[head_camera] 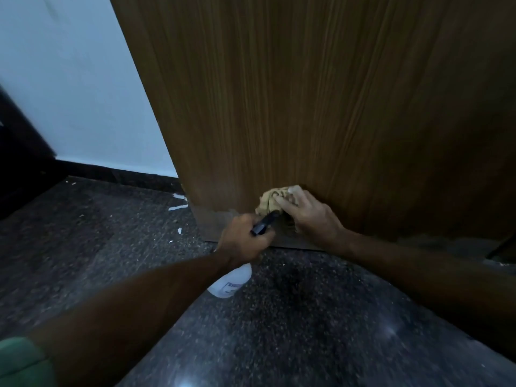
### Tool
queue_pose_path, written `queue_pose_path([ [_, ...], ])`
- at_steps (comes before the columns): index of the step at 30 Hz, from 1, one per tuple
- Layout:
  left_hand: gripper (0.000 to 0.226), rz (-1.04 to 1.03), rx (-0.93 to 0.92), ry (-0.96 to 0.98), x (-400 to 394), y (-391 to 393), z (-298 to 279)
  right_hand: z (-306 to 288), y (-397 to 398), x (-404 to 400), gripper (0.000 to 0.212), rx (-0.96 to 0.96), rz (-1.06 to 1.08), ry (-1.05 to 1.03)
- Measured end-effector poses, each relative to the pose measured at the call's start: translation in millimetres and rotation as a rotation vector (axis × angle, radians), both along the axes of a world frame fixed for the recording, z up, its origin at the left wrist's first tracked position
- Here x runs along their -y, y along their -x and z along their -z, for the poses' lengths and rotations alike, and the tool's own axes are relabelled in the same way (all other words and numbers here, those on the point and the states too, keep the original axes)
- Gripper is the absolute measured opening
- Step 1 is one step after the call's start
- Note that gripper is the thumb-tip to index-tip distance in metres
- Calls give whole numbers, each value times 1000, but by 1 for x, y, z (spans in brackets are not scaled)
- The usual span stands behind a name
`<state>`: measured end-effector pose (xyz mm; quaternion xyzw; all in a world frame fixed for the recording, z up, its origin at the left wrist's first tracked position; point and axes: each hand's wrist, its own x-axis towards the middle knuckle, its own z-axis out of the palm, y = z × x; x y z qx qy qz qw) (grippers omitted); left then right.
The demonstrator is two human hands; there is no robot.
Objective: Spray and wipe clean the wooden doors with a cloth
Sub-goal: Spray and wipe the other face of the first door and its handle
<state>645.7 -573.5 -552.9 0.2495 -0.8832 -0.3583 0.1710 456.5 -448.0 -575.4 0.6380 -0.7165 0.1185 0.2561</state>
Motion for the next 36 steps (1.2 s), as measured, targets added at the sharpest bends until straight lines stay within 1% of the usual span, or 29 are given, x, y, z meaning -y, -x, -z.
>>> queue_pose_path([
  [2,32,-107,-102,-231,6,-1,8,0,-1,5,52,-4,4,54],
  [3,30,-168,-151,-361,9,-1,11,9,1,6,53,-53,-16,-5],
  [4,30,-229,-194,-471,11,-1,14,22,4,6,51,-102,-44,-137],
  [6,30,-316,-257,-582,16,-1,16,52,9,0,36,-191,-51,-412],
  [7,29,-343,-277,-611,17,-2,16,63,12,-5,29,-214,-39,-453],
  [9,29,-355,-289,-639,19,-4,19,63,9,-2,33,-159,-44,-350],
  [11,32,-334,-251,-619,21,-9,29,46,3,9,43,-35,-40,-182],
  [12,33,-326,-226,-599,22,-11,36,33,-2,17,49,17,-41,-45],
  [13,35,-320,-204,-587,23,-15,42,28,-4,25,49,37,-24,59],
  [14,35,-317,-189,-587,25,-19,47,24,-7,31,47,16,-10,96],
  [15,34,-313,-181,-594,27,-22,49,28,-9,36,45,-38,-19,45],
  [17,34,-312,-173,-595,32,-28,49,51,-17,38,42,-218,-77,-239],
  [18,33,-318,-168,-582,35,-30,49,60,-23,37,42,-293,-94,-342],
  [19,32,-327,-164,-569,37,-32,48,66,-25,39,44,-292,-94,-391],
  [20,32,-336,-157,-552,37,-33,47,65,-29,42,44,-268,-95,-356],
  [22,34,-335,-143,-522,39,-35,46,50,-37,57,29,-214,-95,-227],
  [23,35,-329,-135,-509,40,-37,45,41,-40,64,31,-140,-90,-171],
  [24,35,-324,-129,-492,41,-39,44,31,-41,71,44,-42,-79,-114],
  [25,34,-323,-123,-478,43,-41,42,25,-43,76,52,11,-56,-56],
  [26,34,-326,-115,-468,45,-44,41,24,-43,80,53,27,-43,-13],
  [27,34,-326,-104,-456,47,-46,39,24,-44,83,49,0,-40,-47],
  [28,34,-326,-91,-440,49,-49,37,30,-45,85,43,-119,-67,-135],
  [29,35,-325,-77,-421,49,-52,34,36,-51,84,38,-212,-67,-266],
  [30,40,-320,-58,-395,50,-55,31,44,-55,84,41,-321,-56,-388],
  [31,48,-311,-28,-368,49,-57,28,52,-58,86,47,-322,-71,-447],
  [32,52,-303,5,-329,49,-59,28,55,-61,89,49,-265,-79,-467],
  [33,50,-297,43,-281,50,-60,27,52,-67,94,50,-206,-86,-462],
  [35,43,-309,113,-181,54,-64,28,40,-78,104,46,-122,-70,-289],
  [36,42,-322,126,-144,58,-66,30,34,-80,109,44,-16,-65,-184],
])
